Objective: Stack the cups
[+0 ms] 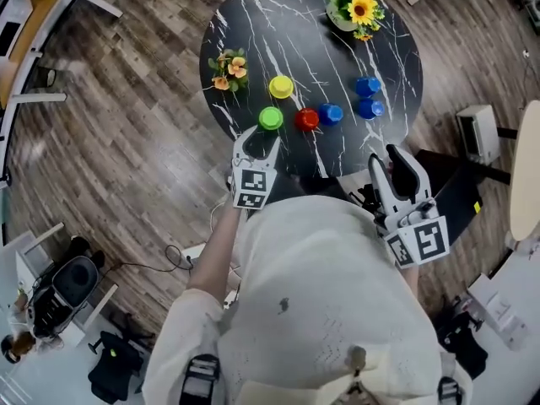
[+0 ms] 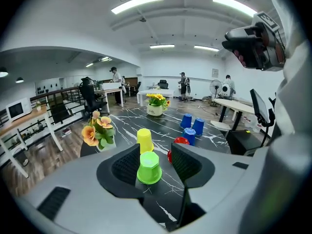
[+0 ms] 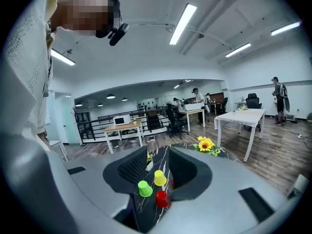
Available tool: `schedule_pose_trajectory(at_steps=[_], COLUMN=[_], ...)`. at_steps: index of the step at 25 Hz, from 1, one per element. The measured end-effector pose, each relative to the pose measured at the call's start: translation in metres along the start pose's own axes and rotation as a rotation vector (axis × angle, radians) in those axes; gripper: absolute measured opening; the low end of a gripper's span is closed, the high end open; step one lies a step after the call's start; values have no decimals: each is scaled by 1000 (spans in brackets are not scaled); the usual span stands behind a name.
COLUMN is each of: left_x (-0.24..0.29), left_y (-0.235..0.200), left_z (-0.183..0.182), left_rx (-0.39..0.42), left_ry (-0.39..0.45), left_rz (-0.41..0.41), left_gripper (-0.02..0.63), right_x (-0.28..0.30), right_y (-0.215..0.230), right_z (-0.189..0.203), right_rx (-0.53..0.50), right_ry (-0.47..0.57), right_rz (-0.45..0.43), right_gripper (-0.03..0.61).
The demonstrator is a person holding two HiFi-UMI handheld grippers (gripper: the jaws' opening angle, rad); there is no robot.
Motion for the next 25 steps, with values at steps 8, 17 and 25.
schedule_pose_trajectory(at_steps=[8,17,25], left_x=[26,39,58], left_y=[-10,-29,-25], left_z=[45,70,78], left_rx=[0,-17,100], left_ry=[-98,-113,-140], left_rz=[59,95,215], left_gripper=[219,222,262], right_x=[16,25,34], right_y=[-19,-38,-35], right_z=[11,33,54], right_rx=[8,27,71], right_ry=[-33,-53,-100], right_rz=[74,123,100], right_gripper=[148,147,144])
Point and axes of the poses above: the fingertips, and each gripper's own axes: x forward along the fingers, y to its right, z out of its underside, the point moved 3 cm from there along -x, backward along the fingers, and after that the axes turned 10 degrees about y, right-handed, at the moved point
